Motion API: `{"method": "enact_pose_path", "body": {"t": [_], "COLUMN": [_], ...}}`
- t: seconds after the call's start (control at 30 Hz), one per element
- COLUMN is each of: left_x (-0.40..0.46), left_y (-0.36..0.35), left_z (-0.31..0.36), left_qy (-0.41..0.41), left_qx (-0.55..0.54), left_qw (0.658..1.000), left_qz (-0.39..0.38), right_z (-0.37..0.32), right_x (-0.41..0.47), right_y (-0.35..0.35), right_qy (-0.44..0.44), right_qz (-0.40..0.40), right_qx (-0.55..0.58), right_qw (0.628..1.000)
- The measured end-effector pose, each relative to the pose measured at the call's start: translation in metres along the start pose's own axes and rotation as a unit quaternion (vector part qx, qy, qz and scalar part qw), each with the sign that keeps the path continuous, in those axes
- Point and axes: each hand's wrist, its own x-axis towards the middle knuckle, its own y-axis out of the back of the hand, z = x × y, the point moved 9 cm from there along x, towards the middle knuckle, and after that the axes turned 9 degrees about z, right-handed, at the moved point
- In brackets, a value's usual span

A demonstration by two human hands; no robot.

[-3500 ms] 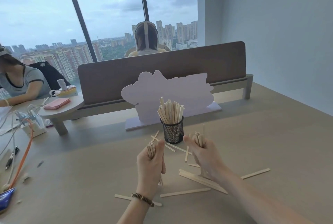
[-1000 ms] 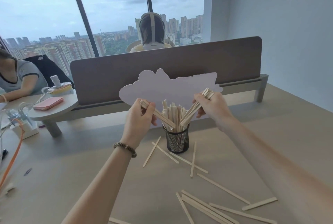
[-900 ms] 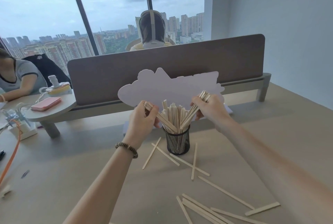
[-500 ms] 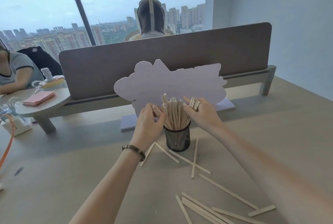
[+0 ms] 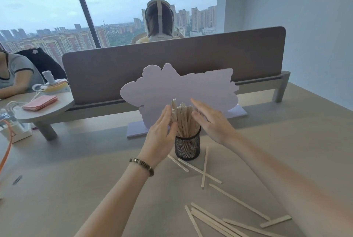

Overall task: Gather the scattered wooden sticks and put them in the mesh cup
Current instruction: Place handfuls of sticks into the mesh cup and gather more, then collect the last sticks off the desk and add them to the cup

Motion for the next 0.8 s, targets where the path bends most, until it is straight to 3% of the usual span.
{"method": "enact_pose_path", "body": {"t": [0.2,0.33,0.43,0.53,0.6,0.7,0.8], "left_x": [-0.005,-0.016,-0.032,-0.055,-0.068,-0.075,-0.082], "left_y": [-0.01,-0.008,-0.007,-0.026,-0.034,-0.035,-0.033], "left_z": [-0.009,-0.027,-0.051,-0.061,-0.06,-0.061,-0.061], "left_qy": [0.037,0.12,0.165,0.133,0.093,0.066,0.049], "left_qx": [-0.056,-0.117,-0.013,0.086,0.132,0.179,0.22], "left_qw": [0.996,0.985,0.984,0.969,0.957,0.947,0.934], "left_qz": [-0.052,-0.043,-0.069,-0.192,-0.241,-0.257,-0.278], "right_z": [0.006,0.003,0.015,0.034,0.041,0.047,0.037], "right_x": [-0.003,-0.012,-0.025,-0.043,-0.061,-0.085,-0.105], "right_y": [-0.017,-0.017,-0.006,0.005,-0.003,-0.019,-0.034], "right_qy": [-0.016,-0.056,-0.101,-0.118,-0.121,-0.122,-0.038], "right_qz": [-0.058,-0.084,-0.041,-0.028,-0.076,-0.131,-0.217], "right_qx": [-0.014,0.106,0.111,-0.01,-0.055,-0.075,-0.146], "right_qw": [0.998,0.989,0.988,0.993,0.988,0.981,0.964]}}
